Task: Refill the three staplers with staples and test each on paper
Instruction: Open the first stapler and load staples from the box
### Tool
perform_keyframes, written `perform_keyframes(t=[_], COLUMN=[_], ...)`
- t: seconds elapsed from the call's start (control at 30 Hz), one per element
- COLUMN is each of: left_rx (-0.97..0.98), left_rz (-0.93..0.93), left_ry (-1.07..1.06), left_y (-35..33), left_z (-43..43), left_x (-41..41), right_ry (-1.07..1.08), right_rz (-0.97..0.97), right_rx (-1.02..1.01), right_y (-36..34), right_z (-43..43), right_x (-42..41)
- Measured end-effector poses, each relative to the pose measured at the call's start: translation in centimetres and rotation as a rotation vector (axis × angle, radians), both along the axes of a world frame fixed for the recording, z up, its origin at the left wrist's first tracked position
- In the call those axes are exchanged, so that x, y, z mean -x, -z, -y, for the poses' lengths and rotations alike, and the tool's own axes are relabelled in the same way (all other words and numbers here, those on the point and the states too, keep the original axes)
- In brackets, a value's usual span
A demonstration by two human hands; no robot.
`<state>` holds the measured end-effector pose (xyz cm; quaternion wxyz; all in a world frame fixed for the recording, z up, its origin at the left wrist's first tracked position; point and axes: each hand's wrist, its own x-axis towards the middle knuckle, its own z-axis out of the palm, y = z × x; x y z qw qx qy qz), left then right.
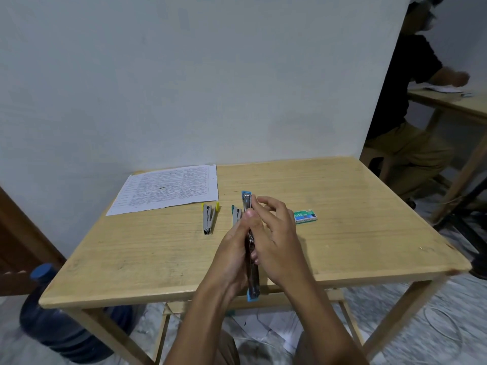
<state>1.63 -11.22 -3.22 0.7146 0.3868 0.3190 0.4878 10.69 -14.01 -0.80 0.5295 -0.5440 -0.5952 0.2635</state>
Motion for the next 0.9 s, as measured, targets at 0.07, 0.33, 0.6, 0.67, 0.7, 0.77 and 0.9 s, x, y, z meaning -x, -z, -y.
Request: perform_keyframes(t=[0.07,0.33,0.6,0.67,0.7,0.77,0.9], left_rx=[-0.037,-0.133,-0.191,-0.210,-0.217,-0.234,-0.233], left_rz=[-0.056,-0.152,-0.248,-0.258,-0.265,-0.291,-0.292], left_ry=[-0.019,-0.037,-0.041,-0.047,-0.052,-0.067,-0.079], left_y=[-0.1,-0.1,-0.3,-0.3,-0.4,-0.4,-0.6], left_z=[0.1,0.2,0.3,0.3,0.3,0.3,0.4], left_x=[0.1,0.5,0.3,0.2,0.2,0.2,0.2], right_ry=[-0.024,-0.048,0.031,0.062,0.070,0.069,0.062], right_rz=[-0.120,-0.329,-0.377,-0.350,-0.333,-0.312,-0.284], right_rx=[0.041,0.062,0.001,-0.017,-0.028,-0.022,-0.021], right_y=[-0.1,-0.4,-0.8,-0.7,-0.8,-1.0,-1.5], right_z=[-0.1,-0.3,0.1,0.2,0.3,0.3,0.3], right_x=[0.2,-0.1,-0.4,-0.4,-0.4,-0.6,-1.1])
